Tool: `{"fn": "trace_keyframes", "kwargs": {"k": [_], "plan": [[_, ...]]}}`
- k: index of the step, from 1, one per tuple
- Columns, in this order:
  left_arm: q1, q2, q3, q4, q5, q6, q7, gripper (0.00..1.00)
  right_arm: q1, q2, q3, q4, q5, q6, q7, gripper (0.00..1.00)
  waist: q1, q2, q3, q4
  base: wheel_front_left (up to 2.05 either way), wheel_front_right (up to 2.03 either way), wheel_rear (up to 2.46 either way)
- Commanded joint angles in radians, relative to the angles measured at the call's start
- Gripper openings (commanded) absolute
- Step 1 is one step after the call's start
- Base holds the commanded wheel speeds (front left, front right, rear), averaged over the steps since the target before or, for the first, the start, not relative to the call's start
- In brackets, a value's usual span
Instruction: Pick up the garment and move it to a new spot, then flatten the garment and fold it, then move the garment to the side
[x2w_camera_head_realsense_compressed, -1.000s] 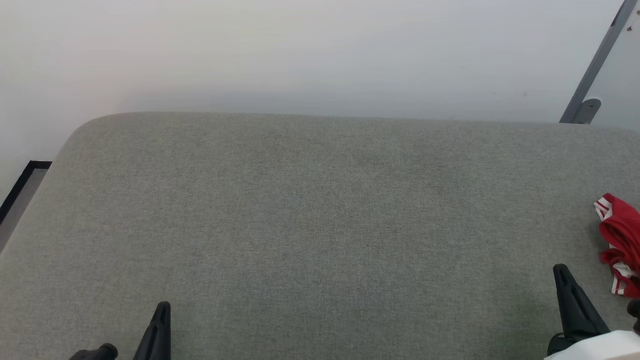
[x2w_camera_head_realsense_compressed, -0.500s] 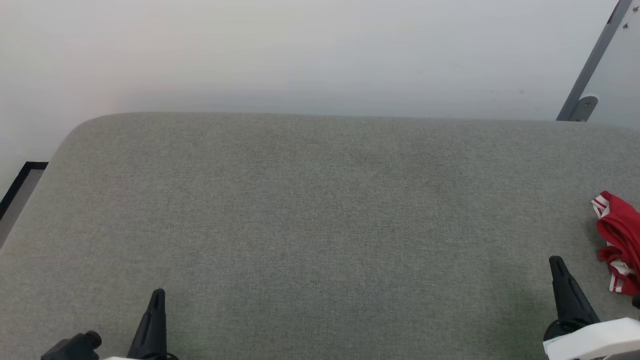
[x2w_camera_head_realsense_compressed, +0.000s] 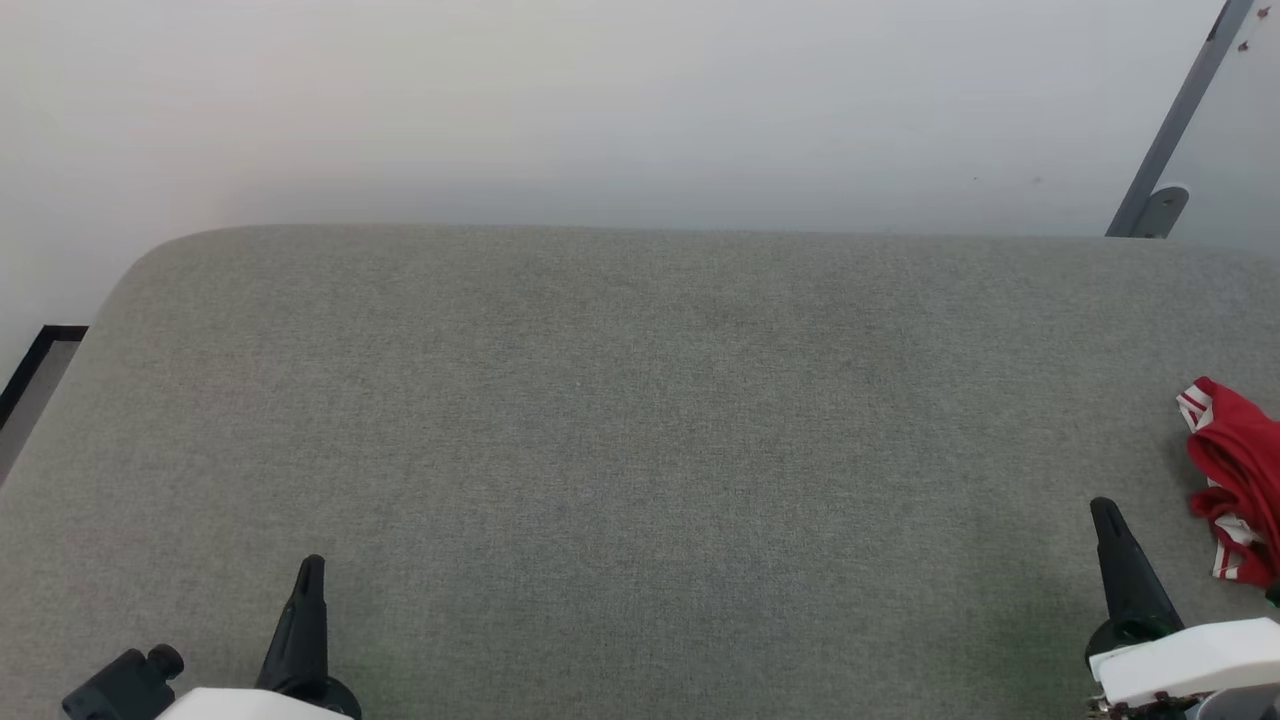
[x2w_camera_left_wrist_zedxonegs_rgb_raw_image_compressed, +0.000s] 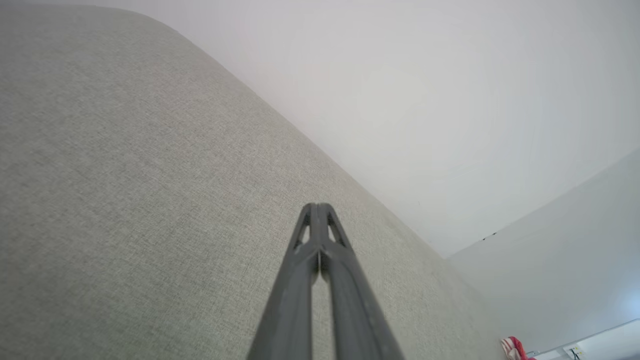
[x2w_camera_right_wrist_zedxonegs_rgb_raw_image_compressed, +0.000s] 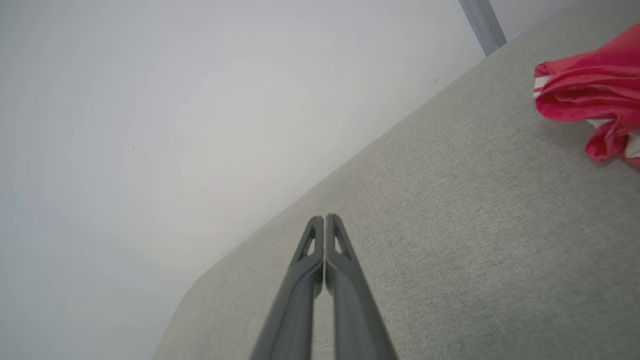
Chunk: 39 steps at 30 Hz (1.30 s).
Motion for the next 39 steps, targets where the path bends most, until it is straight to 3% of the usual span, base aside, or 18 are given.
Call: {"fn": "trace_keyframes", "kwargs": {"k": [1,13,16,39], "plan": [[-0.028,0.001,0.009,-0.007,-0.037,0.0,0.009,0.0,-0.026,0.001,-0.005,-0.006,0.034,0.0,0.007,0.0,0.0,0.0,0.0,-0.001,0.0,0.0,0.0],[-0.058,-0.007,0.02,0.005,-0.167,0.0,0.044,0.0,-0.052,0.019,-0.009,0.014,0.149,0.0,0.031,0.0,0.0,0.0,0.003,-0.008,0.0,0.0,0.0],[-0.082,-0.014,0.029,0.015,-0.273,0.0,0.073,0.0,-0.071,0.033,-0.013,0.031,0.243,0.0,0.05,0.0,0.0,0.0,0.005,-0.013,0.0,0.0,0.0],[-0.132,-0.033,0.051,0.036,-0.482,0.0,0.132,0.0,-0.11,0.063,-0.021,0.065,0.429,0.0,0.088,0.0,0.0,0.0,0.01,-0.027,0.0,0.0,0.0]]}}
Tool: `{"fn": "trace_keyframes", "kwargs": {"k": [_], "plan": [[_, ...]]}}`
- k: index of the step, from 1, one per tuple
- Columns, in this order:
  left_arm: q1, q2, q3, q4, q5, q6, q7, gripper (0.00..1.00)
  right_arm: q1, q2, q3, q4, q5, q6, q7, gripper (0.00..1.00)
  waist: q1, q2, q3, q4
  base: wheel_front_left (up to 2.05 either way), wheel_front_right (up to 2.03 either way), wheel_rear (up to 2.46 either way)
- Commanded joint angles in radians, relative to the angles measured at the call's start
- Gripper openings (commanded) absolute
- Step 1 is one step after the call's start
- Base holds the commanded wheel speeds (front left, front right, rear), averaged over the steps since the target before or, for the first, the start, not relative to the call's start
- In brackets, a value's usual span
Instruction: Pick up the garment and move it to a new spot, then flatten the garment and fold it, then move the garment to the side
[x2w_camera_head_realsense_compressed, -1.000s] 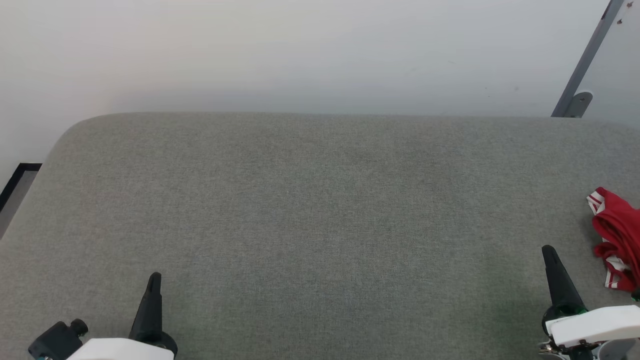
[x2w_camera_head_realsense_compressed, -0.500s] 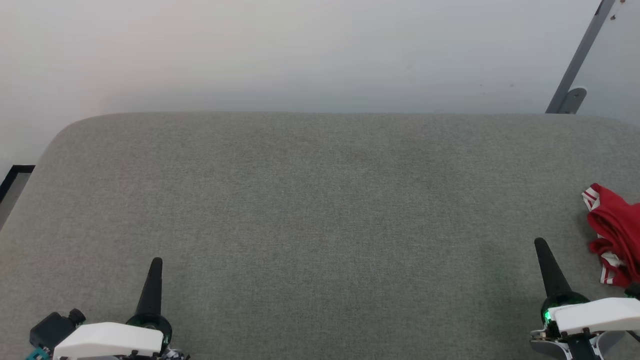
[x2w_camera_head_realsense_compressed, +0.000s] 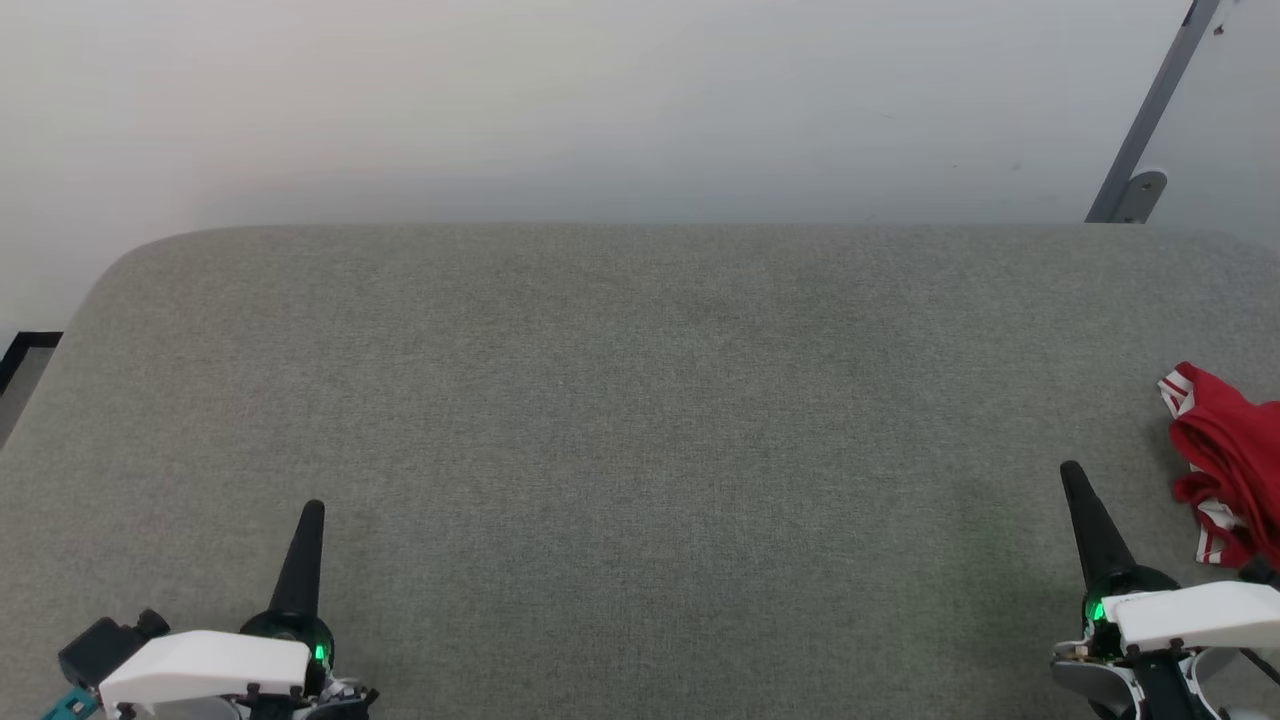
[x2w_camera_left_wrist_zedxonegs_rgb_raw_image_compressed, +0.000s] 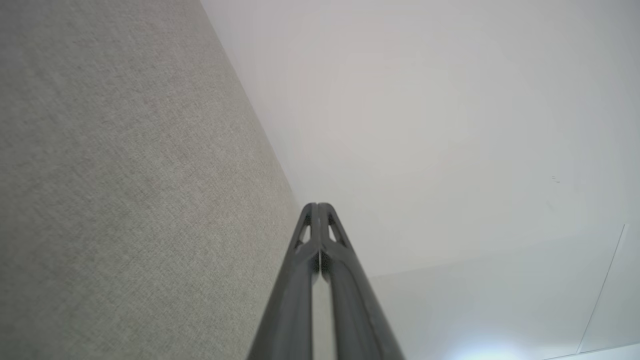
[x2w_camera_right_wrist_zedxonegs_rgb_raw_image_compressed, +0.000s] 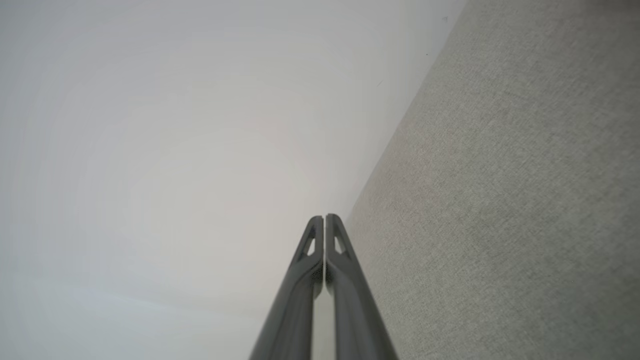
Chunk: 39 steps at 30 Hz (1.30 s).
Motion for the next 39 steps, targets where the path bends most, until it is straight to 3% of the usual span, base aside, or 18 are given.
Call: {"fn": "trace_keyframes", "kwargs": {"k": [1,39], "plan": [[-0.029,-0.002,0.007,-0.002,-0.033,0.0,0.008,0.0,-0.022,0.005,-0.004,0.0,0.027,0.0,0.007,0.0,0.0,0.0,0.0,-0.001,0.0,0.0,0.0],[-0.088,-0.027,0.039,0.027,-0.29,0.0,0.089,0.0,-0.073,0.043,-0.013,0.044,0.265,0.0,0.057,0.0,0.0,0.0,0.009,-0.024,0.0,0.0,0.0]]}}
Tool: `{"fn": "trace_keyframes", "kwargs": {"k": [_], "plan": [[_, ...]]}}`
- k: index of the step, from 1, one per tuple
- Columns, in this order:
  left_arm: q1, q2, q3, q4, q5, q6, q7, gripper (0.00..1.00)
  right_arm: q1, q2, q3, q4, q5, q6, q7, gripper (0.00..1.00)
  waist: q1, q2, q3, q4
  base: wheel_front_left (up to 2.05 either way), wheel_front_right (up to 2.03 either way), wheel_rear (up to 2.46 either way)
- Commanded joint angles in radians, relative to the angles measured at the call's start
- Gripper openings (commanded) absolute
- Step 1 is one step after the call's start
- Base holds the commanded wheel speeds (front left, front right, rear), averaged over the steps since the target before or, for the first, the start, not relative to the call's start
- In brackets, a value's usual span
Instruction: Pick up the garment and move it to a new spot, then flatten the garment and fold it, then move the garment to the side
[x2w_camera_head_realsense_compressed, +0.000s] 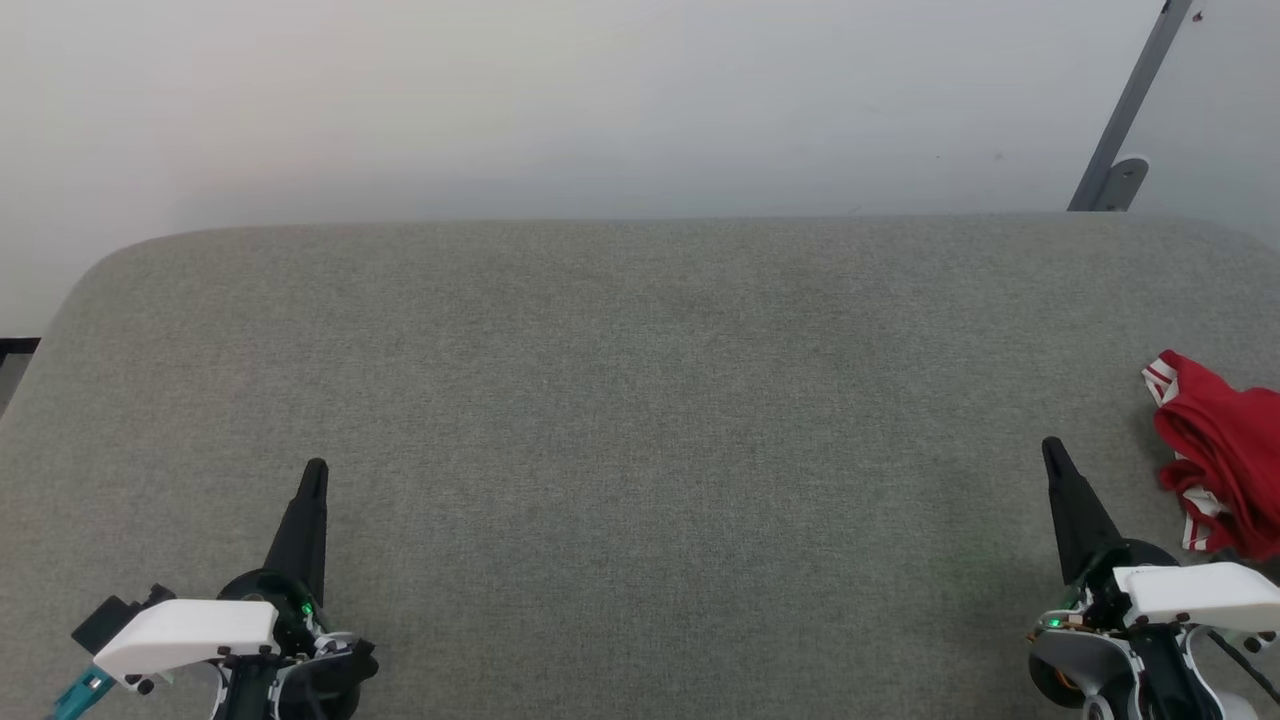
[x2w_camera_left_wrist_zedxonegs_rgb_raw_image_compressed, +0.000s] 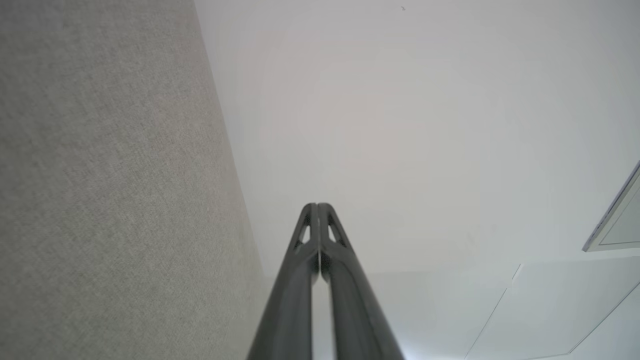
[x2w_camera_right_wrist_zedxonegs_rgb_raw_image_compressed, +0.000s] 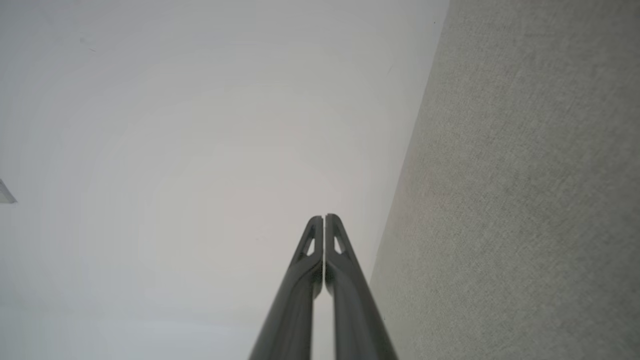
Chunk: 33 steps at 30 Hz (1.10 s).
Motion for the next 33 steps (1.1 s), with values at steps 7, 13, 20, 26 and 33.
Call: {"fn": "trace_keyframes", "kwargs": {"k": [7,13,20,26,33], "plan": [[-0.019,-0.003,0.008,0.004,-0.031,0.0,0.013,0.0,-0.016,0.007,-0.003,0.008,0.03,0.0,0.01,0.0,0.0,-0.0001,0.001,-0.003,0.0,0.0,0.0],[-0.019,-0.005,0.009,0.003,-0.028,0.0,0.015,0.0,-0.015,0.008,-0.002,0.007,0.03,0.0,0.009,0.0,0.0,-0.0001,0.001,-0.003,0.0,0.0,0.0],[-0.019,-0.006,0.011,0.003,-0.026,0.0,0.015,0.0,-0.015,0.008,-0.002,0.007,0.03,0.0,0.009,0.0,0.0,-0.0001,0.001,-0.003,0.0,0.0,0.0],[-0.019,-0.007,0.012,0.003,-0.024,0.0,0.017,0.0,-0.015,0.008,-0.002,0.007,0.03,0.0,0.009,0.0,0.0,-0.0001,0.001,-0.003,0.0,0.0,0.0],[-0.019,-0.008,0.014,0.003,-0.023,0.0,0.018,0.0,-0.015,0.008,-0.002,0.007,0.031,0.0,0.009,0.0,0.0,-0.0001,0.001,-0.003,0.0,0.0,0.0]]}}
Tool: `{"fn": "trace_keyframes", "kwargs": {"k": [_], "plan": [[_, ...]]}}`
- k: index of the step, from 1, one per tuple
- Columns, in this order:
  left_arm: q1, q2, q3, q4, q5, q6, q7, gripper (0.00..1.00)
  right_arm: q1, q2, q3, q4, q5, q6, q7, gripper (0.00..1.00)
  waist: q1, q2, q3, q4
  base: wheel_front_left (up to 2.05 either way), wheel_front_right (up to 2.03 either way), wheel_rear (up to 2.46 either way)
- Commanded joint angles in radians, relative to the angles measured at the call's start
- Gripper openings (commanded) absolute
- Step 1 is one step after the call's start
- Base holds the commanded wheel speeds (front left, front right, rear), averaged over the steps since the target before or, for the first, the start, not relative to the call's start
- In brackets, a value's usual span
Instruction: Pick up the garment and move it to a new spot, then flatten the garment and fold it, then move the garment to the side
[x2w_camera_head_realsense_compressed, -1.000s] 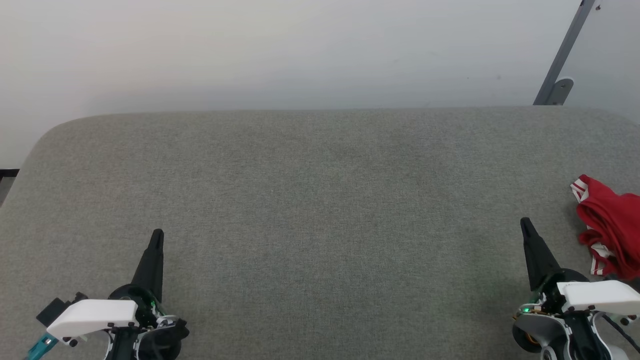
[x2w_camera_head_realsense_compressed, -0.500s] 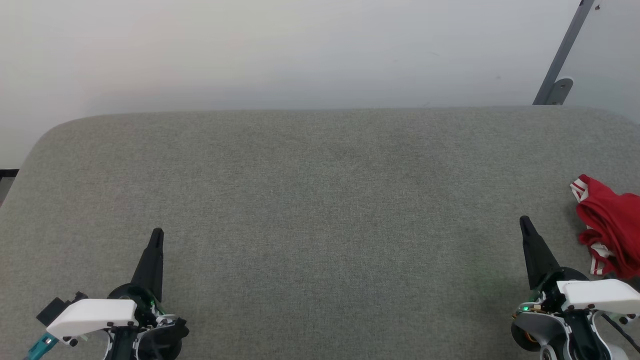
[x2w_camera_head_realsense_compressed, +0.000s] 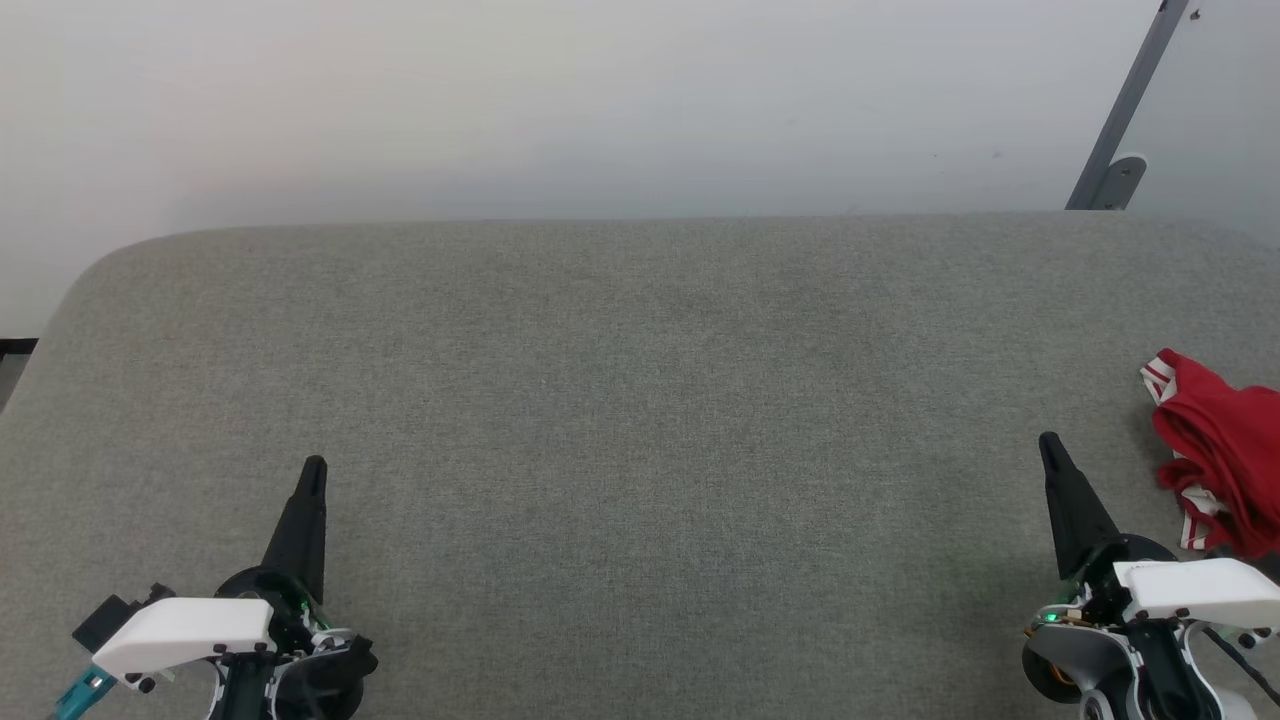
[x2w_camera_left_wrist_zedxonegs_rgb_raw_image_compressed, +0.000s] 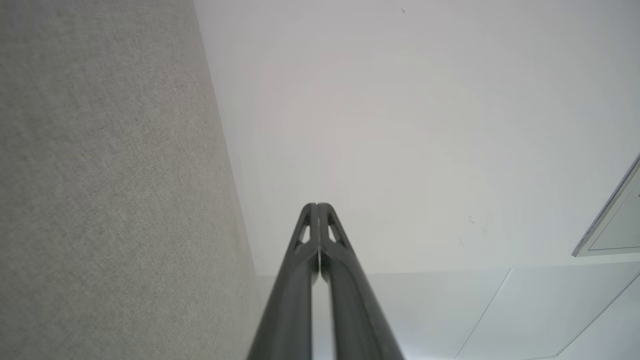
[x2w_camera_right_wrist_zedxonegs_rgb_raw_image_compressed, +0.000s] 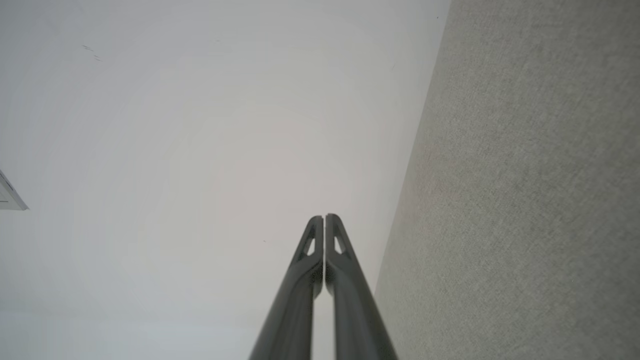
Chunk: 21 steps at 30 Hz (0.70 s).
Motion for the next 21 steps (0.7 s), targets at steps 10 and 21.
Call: {"fn": "trace_keyframes", "kwargs": {"k": [10,21], "plan": [[-0.013,-0.004,0.006,-0.001,0.005,0.0,0.004,0.0,-0.005,0.002,0.0,0.001,0.004,0.0,0.001,0.0,0.0,0.0,0.0,0.0,0.0,0.0,0.0],[-0.013,-0.005,0.007,0.0,0.007,0.0,0.006,0.0,-0.005,0.002,0.0,0.001,0.004,0.0,0.001,0.0,0.0,0.0,0.0,0.0,0.0,0.0,0.0]]}}
